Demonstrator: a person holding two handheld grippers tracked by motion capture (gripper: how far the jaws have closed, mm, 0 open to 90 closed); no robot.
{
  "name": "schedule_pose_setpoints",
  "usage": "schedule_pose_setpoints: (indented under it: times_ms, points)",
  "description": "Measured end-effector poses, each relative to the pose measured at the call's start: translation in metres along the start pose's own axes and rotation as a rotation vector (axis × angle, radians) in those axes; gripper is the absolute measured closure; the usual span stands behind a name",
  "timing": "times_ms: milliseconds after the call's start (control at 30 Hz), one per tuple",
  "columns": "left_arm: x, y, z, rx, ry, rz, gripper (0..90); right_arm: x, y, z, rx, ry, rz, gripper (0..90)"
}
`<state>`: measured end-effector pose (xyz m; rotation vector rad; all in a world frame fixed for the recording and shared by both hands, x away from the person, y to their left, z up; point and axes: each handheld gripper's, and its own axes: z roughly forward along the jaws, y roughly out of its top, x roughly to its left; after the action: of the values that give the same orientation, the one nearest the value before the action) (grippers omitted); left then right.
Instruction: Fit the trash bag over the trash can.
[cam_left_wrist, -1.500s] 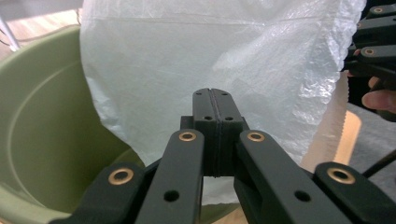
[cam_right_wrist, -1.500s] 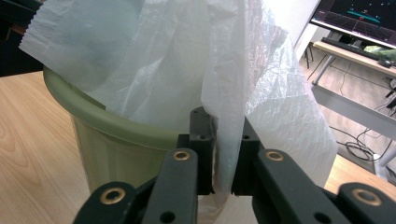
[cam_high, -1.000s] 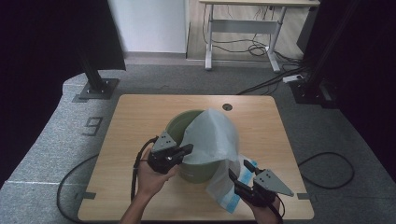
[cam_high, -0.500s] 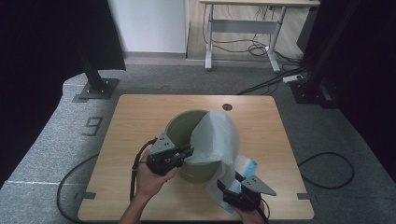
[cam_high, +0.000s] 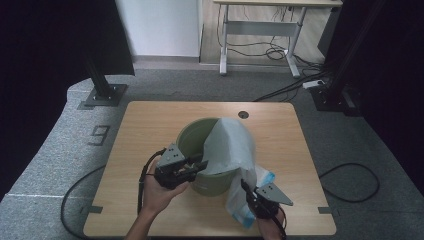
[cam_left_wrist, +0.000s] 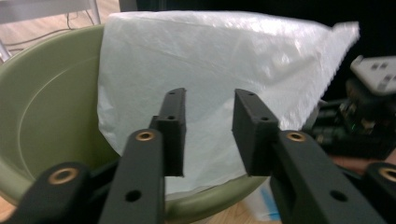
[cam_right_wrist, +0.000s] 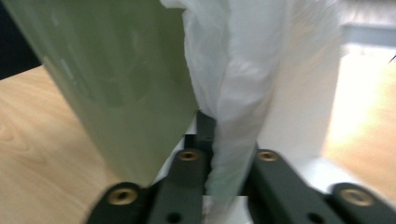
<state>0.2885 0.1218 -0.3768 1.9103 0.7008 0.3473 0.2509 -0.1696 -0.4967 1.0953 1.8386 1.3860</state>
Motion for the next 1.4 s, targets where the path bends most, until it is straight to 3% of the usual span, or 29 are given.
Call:
schedule_pose_setpoints:
  times_ms: [133,267,433,533,667,933,1067,1167,1200,1400]
  points:
    - [-0.004,0.003,0.000,-0.040,0.008,0.044,51.3,-0.011,0.016,-0.015,-0.047,-0.013,-0.034,88.6]
    - [-0.011,0.007,0.002,-0.046,0.003,0.082,39.2,-0.015,0.041,-0.032,-0.092,-0.024,-0.112,88.6]
    - [-0.019,0.011,0.004,-0.052,0.003,0.104,32.8,-0.010,0.079,-0.042,-0.120,-0.013,-0.223,88.6]
    - [-0.021,0.013,0.006,-0.053,-0.004,0.107,31.3,-0.004,0.095,-0.042,-0.128,0.011,-0.253,88.6]
    - [-0.026,0.011,0.005,-0.055,-0.009,0.105,29.9,0.005,0.108,-0.034,-0.097,0.043,-0.267,88.6]
    - [-0.032,0.001,-0.002,-0.064,0.038,0.079,27.8,0.008,0.112,-0.018,-0.053,0.043,-0.237,88.5]
    - [-0.036,-0.001,0.001,-0.052,0.052,0.085,27.8,0.006,0.112,-0.016,-0.050,0.039,-0.219,88.3]
    - [-0.040,0.000,0.007,-0.030,0.113,0.097,31.3,0.007,0.112,-0.017,-0.051,0.042,-0.218,88.1]
    - [-0.040,0.000,0.010,-0.024,0.135,0.090,34.0,0.008,0.112,-0.017,-0.052,0.044,-0.219,88.0]
    - [-0.037,0.005,0.016,-0.010,0.158,0.065,58.2,0.012,0.108,-0.020,-0.060,0.057,-0.229,85.7]
